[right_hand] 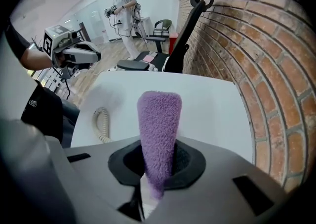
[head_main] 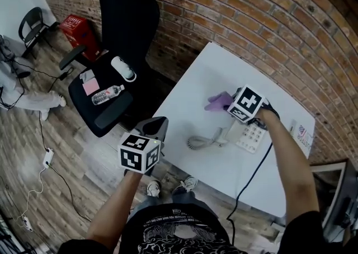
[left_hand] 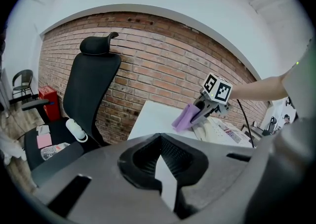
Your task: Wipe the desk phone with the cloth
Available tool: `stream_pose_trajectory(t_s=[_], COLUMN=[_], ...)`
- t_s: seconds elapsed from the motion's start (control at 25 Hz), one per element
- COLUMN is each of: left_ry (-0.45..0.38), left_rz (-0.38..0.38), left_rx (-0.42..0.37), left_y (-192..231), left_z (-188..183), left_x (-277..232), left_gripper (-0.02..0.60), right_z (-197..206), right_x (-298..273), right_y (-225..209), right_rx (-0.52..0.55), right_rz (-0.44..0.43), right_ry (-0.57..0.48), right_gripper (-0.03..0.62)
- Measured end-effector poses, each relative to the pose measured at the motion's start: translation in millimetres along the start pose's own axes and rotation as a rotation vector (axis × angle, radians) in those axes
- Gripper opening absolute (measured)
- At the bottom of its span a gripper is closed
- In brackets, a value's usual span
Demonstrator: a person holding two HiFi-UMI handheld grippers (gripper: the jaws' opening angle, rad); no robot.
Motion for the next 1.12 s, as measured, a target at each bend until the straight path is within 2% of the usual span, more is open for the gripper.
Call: stream_pose_trajectory(t_s=[0.44,0.84,1.0,1.12], left_ry=[-0.004,0.004,0.002,-0.004], left_rz=[0.075,0.122,0.137,0.148], left_rx=[-0.028,-0.055,-0.071,-0.080], left_y=[-1,1,0,-3], left_z=[7,15,14,10], left_x=[19,33,36,37], left_gripper=[0.005,0.005,0.005,0.005], right_z=[11,19,22,23], right_x=[-9,-20,-19,-6], right_y=[56,101,111,117], right_rx=[-0.054,-0.123,-0.167,-0.219], right_rz=[-0.003,-0.012,0.012,0.072], right_ry=[-0.014,-0.078,-0.132,-0.222], right_gripper=[0.044,0.044,0.044,0.044])
Point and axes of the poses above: the fingertips, and each gripper's own axes: x backward along the fingers, y to its left, z out of its underside, the point moved 10 cm from there along x, backward along the fingers, and after that the axes turned 8 degrees about -z, right-handed, at the moved point
